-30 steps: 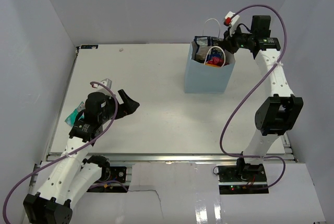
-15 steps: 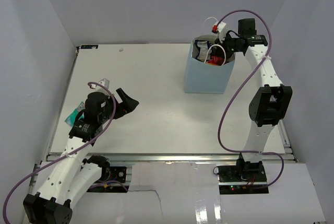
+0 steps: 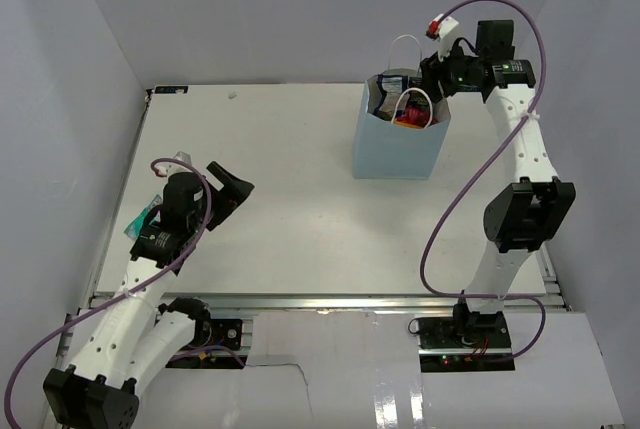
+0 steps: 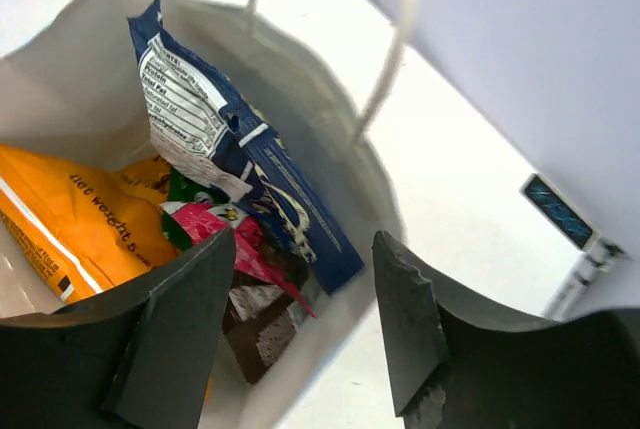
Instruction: Place the snacks into the paper bag
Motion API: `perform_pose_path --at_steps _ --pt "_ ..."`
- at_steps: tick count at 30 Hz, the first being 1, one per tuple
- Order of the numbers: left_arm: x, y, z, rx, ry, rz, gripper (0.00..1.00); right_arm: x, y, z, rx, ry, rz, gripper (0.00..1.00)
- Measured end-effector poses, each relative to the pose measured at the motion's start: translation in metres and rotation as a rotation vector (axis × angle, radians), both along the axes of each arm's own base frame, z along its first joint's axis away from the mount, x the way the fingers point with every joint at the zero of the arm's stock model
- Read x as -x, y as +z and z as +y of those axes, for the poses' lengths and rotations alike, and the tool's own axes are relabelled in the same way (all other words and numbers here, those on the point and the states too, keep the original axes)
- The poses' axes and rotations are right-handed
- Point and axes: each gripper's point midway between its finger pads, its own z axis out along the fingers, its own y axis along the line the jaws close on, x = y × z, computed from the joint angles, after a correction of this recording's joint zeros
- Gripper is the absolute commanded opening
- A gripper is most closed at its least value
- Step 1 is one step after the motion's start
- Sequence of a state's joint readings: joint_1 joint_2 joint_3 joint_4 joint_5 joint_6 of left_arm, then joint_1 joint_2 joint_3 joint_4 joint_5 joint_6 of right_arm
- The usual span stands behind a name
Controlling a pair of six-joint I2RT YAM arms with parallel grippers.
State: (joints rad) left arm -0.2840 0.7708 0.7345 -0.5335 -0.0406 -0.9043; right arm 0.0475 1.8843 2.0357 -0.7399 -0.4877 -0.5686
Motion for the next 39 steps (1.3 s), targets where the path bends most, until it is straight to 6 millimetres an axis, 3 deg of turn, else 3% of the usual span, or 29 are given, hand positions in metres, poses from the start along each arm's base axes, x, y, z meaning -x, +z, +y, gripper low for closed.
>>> perform_pose_path --at_steps 4,9,12,14,16,20,23,29,36,39 --pt "0.002 -0.003 0.011 -0.007 0.077 0.046 0.98 0.0 0.037 -0.013 -0.019 -0.084 -0.081 0.7" --pt "0.0 0.009 0.032 -0.037 0.216 0.093 0.98 0.003 0.073 -0.019 -0.065 -0.129 -0.163 0.72" --pt "0.0 0.012 0.045 -0.078 0.291 0.126 0.98 0.017 0.093 -0.007 -0.114 -0.049 -0.208 0.73" --pt "0.001 0.006 0.056 -0.123 0.337 0.169 0.98 0.042 0.101 0.012 -0.149 0.069 -0.237 0.74" --pt "0.003 -0.006 0.067 -0.177 0.378 0.233 0.98 0.079 0.098 0.038 -0.164 0.191 -0.238 0.75" --pt "0.008 -0.043 0.103 -0.294 0.457 0.411 0.98 0.159 0.087 0.113 -0.185 0.477 -0.237 0.78" --pt "0.014 -0.067 0.135 -0.377 0.516 0.544 0.98 0.196 0.06 0.14 -0.205 0.594 -0.166 0.78" --pt "0.02 -0.104 0.18 -0.532 0.548 0.797 0.98 0.197 0.016 0.144 -0.214 0.578 -0.032 0.79" --pt "-0.002 -0.124 0.194 -0.608 0.453 0.881 0.97 0.194 0.014 0.145 -0.228 0.561 -0.026 0.79" --pt "-0.011 -0.138 0.2 -0.617 0.418 0.919 0.92 0.194 0.01 0.144 -0.229 0.558 -0.013 0.79"
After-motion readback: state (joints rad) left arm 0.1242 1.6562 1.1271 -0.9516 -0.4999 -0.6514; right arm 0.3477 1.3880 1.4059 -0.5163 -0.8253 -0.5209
